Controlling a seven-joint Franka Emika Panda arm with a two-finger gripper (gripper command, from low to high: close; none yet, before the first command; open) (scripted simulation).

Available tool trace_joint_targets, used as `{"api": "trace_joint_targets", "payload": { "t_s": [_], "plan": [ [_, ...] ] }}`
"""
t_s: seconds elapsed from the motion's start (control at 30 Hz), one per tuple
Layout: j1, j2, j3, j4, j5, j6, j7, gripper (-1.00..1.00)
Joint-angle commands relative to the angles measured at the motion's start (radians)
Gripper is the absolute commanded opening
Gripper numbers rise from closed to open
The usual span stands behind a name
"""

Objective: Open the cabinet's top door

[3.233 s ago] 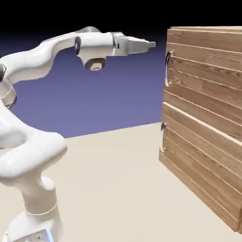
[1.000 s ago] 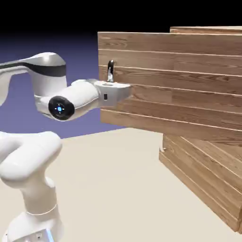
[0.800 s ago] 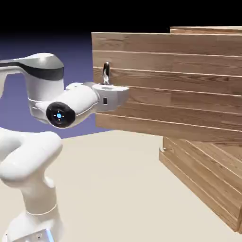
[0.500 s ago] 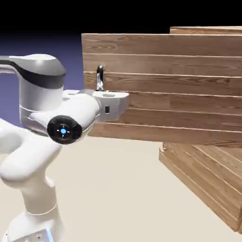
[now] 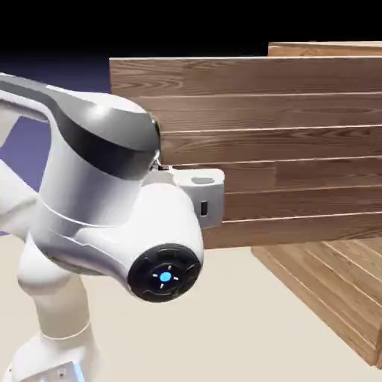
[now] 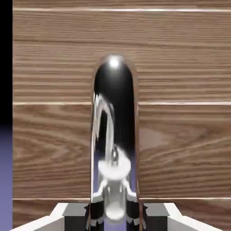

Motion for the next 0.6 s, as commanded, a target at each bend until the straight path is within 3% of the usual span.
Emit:
{"api": "trace_joint_targets", "payload": {
  "t_s": [0.0, 0.27, 0.57],
  "plan": [
    [0.036, 0.020, -0.036, 0.029, -0.007, -0.021, -0.010, -1.00],
    [0.326, 0.077, -0.306, 0.205, -0.051, -0.125, -0.040, -1.00],
    [0.652, -0.027, -0.545, 0.390, -0.106, -0.171, 0.038, -1.00]
  ]
}}
